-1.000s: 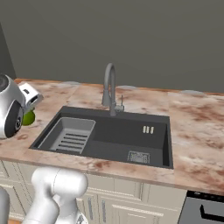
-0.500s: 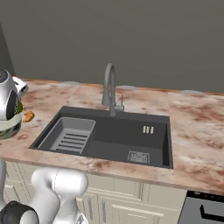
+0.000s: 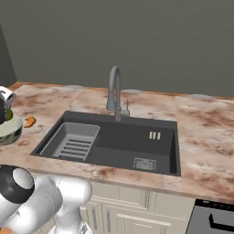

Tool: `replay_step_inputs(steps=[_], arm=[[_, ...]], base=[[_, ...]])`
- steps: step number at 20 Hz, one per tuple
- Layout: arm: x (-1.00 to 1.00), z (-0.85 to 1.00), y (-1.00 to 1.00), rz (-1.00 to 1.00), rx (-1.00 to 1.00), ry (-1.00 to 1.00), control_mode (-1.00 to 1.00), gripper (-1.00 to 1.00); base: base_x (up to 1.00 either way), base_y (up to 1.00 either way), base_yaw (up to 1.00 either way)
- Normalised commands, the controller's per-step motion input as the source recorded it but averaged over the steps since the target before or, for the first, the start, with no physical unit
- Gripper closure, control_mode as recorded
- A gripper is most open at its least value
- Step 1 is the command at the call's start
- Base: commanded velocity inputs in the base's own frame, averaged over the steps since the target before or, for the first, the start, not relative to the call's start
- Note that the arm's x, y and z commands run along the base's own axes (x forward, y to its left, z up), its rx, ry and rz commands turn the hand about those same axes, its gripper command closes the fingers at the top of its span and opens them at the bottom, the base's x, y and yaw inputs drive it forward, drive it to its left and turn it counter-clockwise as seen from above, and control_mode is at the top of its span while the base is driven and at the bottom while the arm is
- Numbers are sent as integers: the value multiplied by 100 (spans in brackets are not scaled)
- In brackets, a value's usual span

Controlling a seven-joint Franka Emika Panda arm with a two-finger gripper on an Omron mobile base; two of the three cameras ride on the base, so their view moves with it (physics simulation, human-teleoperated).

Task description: Pick the lime from the sink and place it in the bowl. Then pick the bowl and place it in the microwave. Then close the microwave door and press the start button.

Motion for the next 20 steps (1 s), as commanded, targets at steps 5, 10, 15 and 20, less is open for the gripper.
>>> replay_step_inputs(steps=[5,10,15,20], arm=[[17,0,96,-4,-9,10,-100,100],[15,0,29,-1,0,9,-100,100],[8,-36,0,-5,0,10,-100,100],[11,-77,2,-9,0,7,-100,100]], base=[[0,0,0],[0,0,0],[0,0,0],[0,0,0]])
